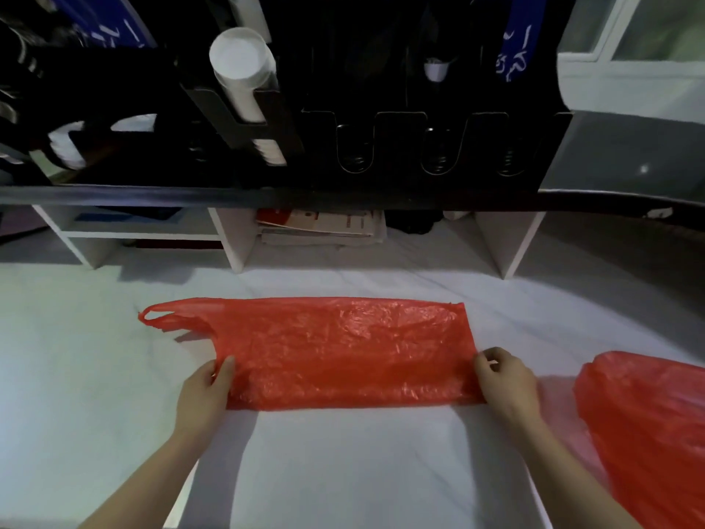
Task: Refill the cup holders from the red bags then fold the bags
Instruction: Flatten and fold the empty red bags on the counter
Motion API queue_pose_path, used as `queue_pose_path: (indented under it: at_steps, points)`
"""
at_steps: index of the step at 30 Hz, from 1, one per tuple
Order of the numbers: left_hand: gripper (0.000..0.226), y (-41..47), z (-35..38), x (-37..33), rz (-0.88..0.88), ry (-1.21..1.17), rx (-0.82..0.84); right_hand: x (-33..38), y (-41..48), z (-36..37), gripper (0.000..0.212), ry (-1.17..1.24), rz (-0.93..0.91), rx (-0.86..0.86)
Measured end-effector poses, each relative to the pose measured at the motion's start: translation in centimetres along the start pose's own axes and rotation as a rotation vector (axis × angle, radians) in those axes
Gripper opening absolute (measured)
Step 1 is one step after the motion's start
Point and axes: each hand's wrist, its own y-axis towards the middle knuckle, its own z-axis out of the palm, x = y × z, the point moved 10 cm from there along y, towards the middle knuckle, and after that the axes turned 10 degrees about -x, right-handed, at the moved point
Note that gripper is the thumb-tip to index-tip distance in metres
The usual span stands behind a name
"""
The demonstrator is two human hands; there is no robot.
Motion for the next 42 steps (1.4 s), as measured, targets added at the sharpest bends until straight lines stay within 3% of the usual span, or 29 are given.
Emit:
queue_pose_path:
  at_steps: [4, 10, 13, 16, 19, 22, 25, 28, 33, 36, 38, 40, 42]
  points:
    - [0.035, -0.2, 0.6, 0.3, -0.041, 0.006, 0.003, -0.6, -1.4, -0.6, 0.006, 0.124, -0.001, -0.066]
    - [0.029, 0.8, 1.2, 0.4, -0.078, -0.032, -0.019, -0.5, -2.1, -0.6, 0.013, -0.068, -0.121, -0.108]
    - [0.064, 0.0, 0.7, -0.1, -0.071, -0.145, -0.118, -0.4, -2.3, -0.3, 0.017, -0.146, -0.129, -0.138]
    - [0.078, -1.0, -0.6, -4.0, 0.196, 0.011, -0.264, -0.2, -2.4, -0.3, 0.018, -0.190, -0.122, -0.153]
    - [0.081, -2.8, 2.9, -8.7, 0.540, 0.283, -0.121, 0.0, -2.3, -0.5, 0.020, -0.235, -0.130, -0.155]
    - [0.073, -3.6, 7.9, -11.4, 0.744, 0.482, 0.089, 0.0, -2.5, -0.4, 0.021, -0.235, -0.100, -0.148]
    - [0.073, -2.9, 12.3, -10.7, 0.789, 0.679, 0.307, 0.8, -2.8, -0.2, 0.023, -0.187, -0.088, -0.124]
    - [0.076, -2.7, 14.6, -7.2, 0.716, 0.807, 0.463, 1.7, -2.9, -0.3, 0.040, -0.099, -0.080, -0.097]
    - [0.079, -2.6, 15.1, -5.0, 0.619, 0.778, 0.494, 5.0, -3.6, -0.1, 0.063, -0.383, -0.323, -0.121]
    - [0.078, -2.8, 15.2, -5.2, 0.624, 0.771, 0.487, 10.4, -4.8, 3.0, 0.065, -0.377, -0.563, -0.088]
    - [0.077, -2.9, 15.1, -5.5, 0.639, 0.767, 0.490, 14.0, -6.2, 6.7, 0.062, -0.379, -0.708, 0.028]
    - [0.075, -2.9, 14.7, -6.3, 0.685, 0.747, 0.471, 14.8, -7.4, 10.6, 0.062, -0.415, -0.737, 0.177]
    - [0.073, -2.4, 13.8, -7.4, 0.736, 0.706, 0.405, 13.2, -7.2, 12.7, 0.065, -0.452, -0.648, 0.237]
